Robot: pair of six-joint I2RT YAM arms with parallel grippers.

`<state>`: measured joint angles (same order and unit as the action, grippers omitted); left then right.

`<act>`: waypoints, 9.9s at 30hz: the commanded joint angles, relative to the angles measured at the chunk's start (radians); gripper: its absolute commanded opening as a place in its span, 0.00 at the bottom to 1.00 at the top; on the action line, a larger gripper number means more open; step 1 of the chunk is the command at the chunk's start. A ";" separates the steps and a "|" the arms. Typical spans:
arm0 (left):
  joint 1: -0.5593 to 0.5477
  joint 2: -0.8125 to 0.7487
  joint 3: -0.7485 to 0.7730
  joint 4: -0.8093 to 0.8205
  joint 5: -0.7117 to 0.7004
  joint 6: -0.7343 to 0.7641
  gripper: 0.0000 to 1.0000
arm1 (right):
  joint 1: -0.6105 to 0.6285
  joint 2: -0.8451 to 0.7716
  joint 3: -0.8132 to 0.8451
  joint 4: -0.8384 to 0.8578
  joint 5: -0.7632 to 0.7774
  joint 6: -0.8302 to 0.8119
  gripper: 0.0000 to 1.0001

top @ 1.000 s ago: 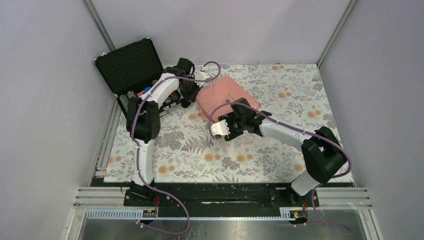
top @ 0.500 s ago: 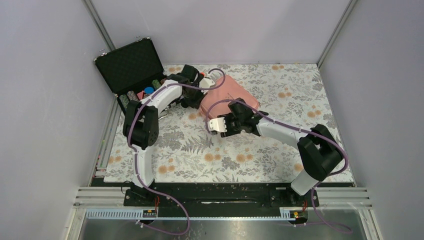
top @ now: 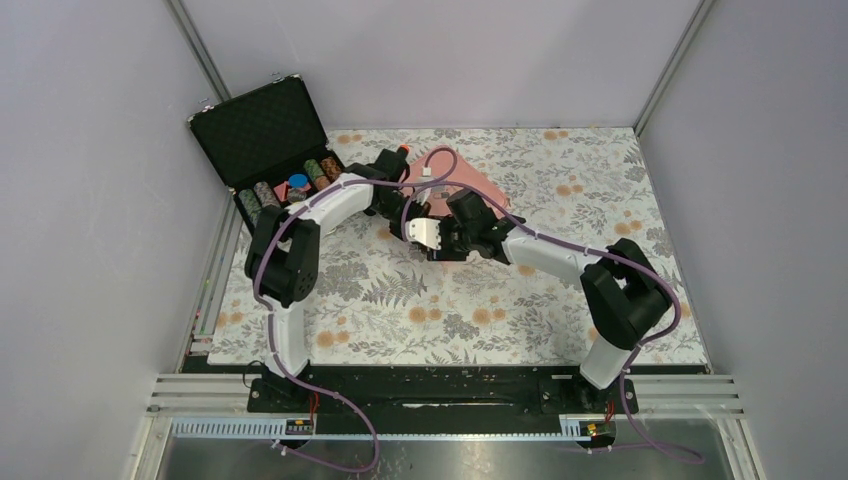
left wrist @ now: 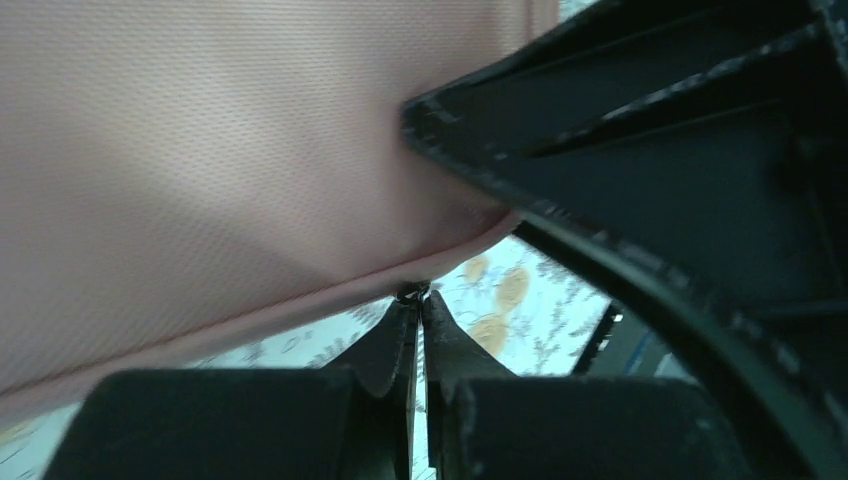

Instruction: Organize the medicine kit

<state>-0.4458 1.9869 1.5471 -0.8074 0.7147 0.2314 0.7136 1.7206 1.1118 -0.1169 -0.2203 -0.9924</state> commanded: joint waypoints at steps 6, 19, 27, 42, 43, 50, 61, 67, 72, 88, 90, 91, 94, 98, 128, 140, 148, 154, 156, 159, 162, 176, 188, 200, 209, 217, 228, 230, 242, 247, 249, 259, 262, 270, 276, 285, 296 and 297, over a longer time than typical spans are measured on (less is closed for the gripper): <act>-0.049 -0.005 -0.010 -0.074 0.144 -0.025 0.00 | -0.020 -0.137 -0.053 -0.012 -0.017 0.037 0.73; 0.066 -0.109 -0.080 -0.089 -0.102 0.129 0.00 | -0.376 -0.122 0.040 0.068 -0.301 0.583 0.85; 0.091 -0.119 -0.108 -0.082 -0.255 0.191 0.00 | -0.416 0.127 0.238 0.087 -0.288 0.937 0.96; 0.100 0.045 0.150 -0.024 -0.470 0.253 0.00 | -0.402 -0.108 -0.112 0.188 -0.595 1.274 0.90; 0.098 0.066 0.177 -0.022 -0.465 0.250 0.00 | -0.395 -0.138 -0.128 0.171 -0.587 1.254 0.91; 0.090 0.177 0.309 -0.012 -0.452 0.264 0.00 | -0.373 -0.306 -0.155 -0.019 -0.606 0.968 0.91; 0.066 0.153 0.294 -0.001 -0.433 0.330 0.00 | -0.137 -0.344 -0.090 -0.032 -0.222 0.205 0.96; 0.067 0.112 0.249 -0.067 -0.395 0.366 0.00 | 0.001 -0.182 -0.084 0.202 -0.011 0.000 0.94; 0.069 0.084 0.233 -0.104 -0.357 0.368 0.00 | 0.028 -0.037 -0.042 0.322 0.076 -0.007 0.89; 0.068 -0.142 -0.027 -0.269 0.001 0.327 0.00 | 0.036 0.179 0.103 0.442 0.315 0.239 0.58; 0.068 -0.132 -0.039 -0.270 0.096 0.297 0.00 | 0.038 0.187 0.111 0.429 0.303 0.252 0.57; 0.068 -0.120 -0.036 -0.266 0.138 0.279 0.00 | 0.039 0.189 0.113 0.422 0.298 0.259 0.57; 0.064 -0.060 0.006 -0.223 0.211 0.199 0.00 | 0.045 0.187 0.107 0.410 0.285 0.265 0.56; 0.059 -0.010 0.069 -0.171 0.187 0.140 0.00 | 0.048 0.119 0.049 0.383 0.254 0.274 0.59; 0.207 -0.286 -0.238 -0.160 -0.295 0.312 0.00 | -0.364 0.076 0.029 0.249 -0.385 1.324 0.62; 0.320 -0.126 -0.118 0.024 -0.556 0.393 0.00 | -0.017 -0.172 -0.010 -0.083 -0.449 0.854 0.73; 0.320 -0.067 -0.037 -0.002 -0.519 0.414 0.00 | 0.006 -0.260 -0.057 -0.216 -0.307 0.054 0.99; 0.320 -0.022 0.023 -0.057 -0.522 0.435 0.00 | 0.109 -0.129 0.058 -0.176 -0.139 -0.190 0.99; 0.320 -0.014 0.037 -0.078 -0.505 0.441 0.00 | 0.154 -0.075 0.097 -0.162 -0.077 -0.232 1.00; 0.319 -0.001 0.048 -0.094 -0.478 0.429 0.00 | 0.217 -0.007 0.093 -0.034 0.040 -0.255 1.00; 0.316 0.008 0.062 -0.107 -0.451 0.411 0.00 | 0.247 0.062 0.107 0.076 0.110 -0.246 0.98; 0.296 -0.084 -0.022 -0.293 -0.410 0.451 0.00 | 0.245 0.308 0.363 0.089 0.255 0.006 0.78; 0.335 -0.149 -0.139 -0.428 -0.330 0.511 0.00 | 0.242 0.311 0.348 0.092 0.280 0.032 0.77; 0.265 -0.198 -0.249 -0.503 0.051 0.435 0.00 | 0.235 0.350 0.402 0.058 0.286 0.112 0.76; 0.153 -0.263 -0.278 -0.491 -0.018 0.419 0.00 | 0.235 0.340 0.389 0.059 0.295 0.118 0.76; 0.389 -0.304 -0.253 -0.431 -0.357 0.523 0.00 | 0.223 0.325 0.337 0.086 0.304 0.111 0.76; 0.275 -0.331 -0.296 -0.668 0.031 0.730 0.00 | 0.219 0.354 0.375 0.052 0.310 0.128 0.76; 0.240 -0.326 -0.335 -0.664 0.031 0.764 0.00 | 0.219 0.353 0.374 0.051 0.313 0.127 0.75; 0.169 -0.180 -0.281 -0.795 0.287 0.894 0.00 | 0.221 0.103 0.165 0.030 0.073 0.117 0.86; 0.175 -0.216 -0.291 -0.598 0.156 0.676 0.00 | 0.190 -0.091 0.092 -0.183 -0.017 0.014 0.93; 0.176 -0.243 -0.298 -0.525 0.095 0.596 0.00 | 0.142 -0.114 0.079 -0.232 -0.051 -0.055 0.90; 0.178 -0.327 -0.306 -0.444 -0.060 0.499 0.00 | 0.065 -0.035 0.111 -0.208 -0.110 -0.264 0.76; 0.190 -0.343 -0.310 -0.444 -0.097 0.499 0.00 | 0.071 0.008 0.142 -0.208 -0.106 -0.290 0.74; 0.218 -0.338 -0.306 -0.411 -0.174 0.500 0.00 | 0.113 0.096 0.186 -0.145 -0.054 -0.296 0.64; 0.225 -0.313 -0.319 -0.400 -0.215 0.518 0.00 | 0.121 0.076 0.182 -0.120 -0.041 -0.276 0.65; 0.250 -0.256 -0.272 -0.387 -0.220 0.513 0.00 | 0.121 0.210 0.208 -0.119 0.002 -0.309 0.38; 0.189 -0.155 -0.096 -0.285 -0.271 0.400 0.00 | 0.162 0.009 0.093 -0.201 0.107 0.121 0.00; 0.167 -0.132 -0.070 -0.270 -0.275 0.380 0.00 | 0.172 -0.001 0.098 -0.228 0.126 0.180 0.00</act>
<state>-0.2188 1.7943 1.3575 -1.2369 0.4583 0.6788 0.8425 1.7870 1.2442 -0.2188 -0.1825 -1.1294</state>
